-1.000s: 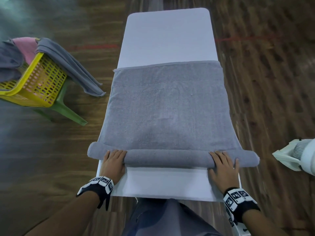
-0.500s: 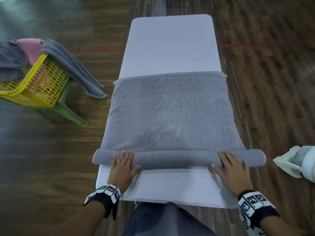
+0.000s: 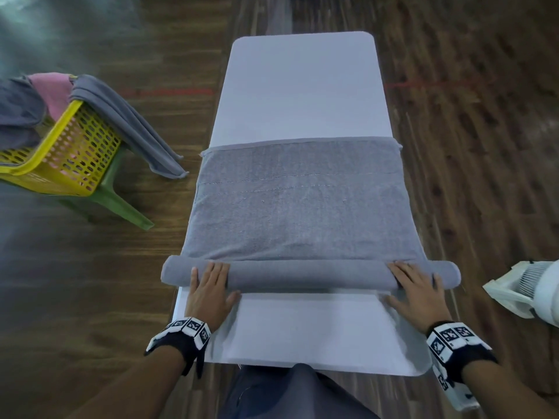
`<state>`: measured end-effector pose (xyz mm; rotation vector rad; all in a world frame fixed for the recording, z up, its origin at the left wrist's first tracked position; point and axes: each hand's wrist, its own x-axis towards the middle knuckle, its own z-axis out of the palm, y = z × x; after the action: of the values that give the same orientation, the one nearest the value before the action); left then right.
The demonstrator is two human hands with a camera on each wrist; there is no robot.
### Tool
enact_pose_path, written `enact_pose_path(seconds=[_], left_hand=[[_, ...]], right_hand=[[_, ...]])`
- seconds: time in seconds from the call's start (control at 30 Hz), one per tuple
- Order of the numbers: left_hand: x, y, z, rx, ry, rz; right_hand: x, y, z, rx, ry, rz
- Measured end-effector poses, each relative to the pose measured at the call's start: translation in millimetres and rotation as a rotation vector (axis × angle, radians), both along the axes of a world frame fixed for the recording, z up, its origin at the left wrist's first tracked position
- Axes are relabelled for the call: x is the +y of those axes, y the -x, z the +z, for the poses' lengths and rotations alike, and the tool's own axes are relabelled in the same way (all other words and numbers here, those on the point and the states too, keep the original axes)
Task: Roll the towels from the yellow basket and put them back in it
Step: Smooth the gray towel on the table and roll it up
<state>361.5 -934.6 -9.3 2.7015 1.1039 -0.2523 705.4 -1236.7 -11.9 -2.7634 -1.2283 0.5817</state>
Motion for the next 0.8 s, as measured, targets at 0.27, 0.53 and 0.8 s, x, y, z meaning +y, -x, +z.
enact_pose_path(seconds=[0.27,0.53,0.8], left_hand=[[26.1,-15.4,5.3,-0.005,-0.101,-0.054],[13.7,0.4,-7.4,0.012,-0.066,-0.149],[-24.3,28.0,-7.6,-0.054,-0.044,-0.101]], right_hand=[[21.4,-15.0,8.9,-0.020,-0.020,-0.029],[1.6,-6.5,-8.1,-0.014,-0.047,-0.046],[-32.8,38.6,-16.5,-0.078,-0.147,-0.065]])
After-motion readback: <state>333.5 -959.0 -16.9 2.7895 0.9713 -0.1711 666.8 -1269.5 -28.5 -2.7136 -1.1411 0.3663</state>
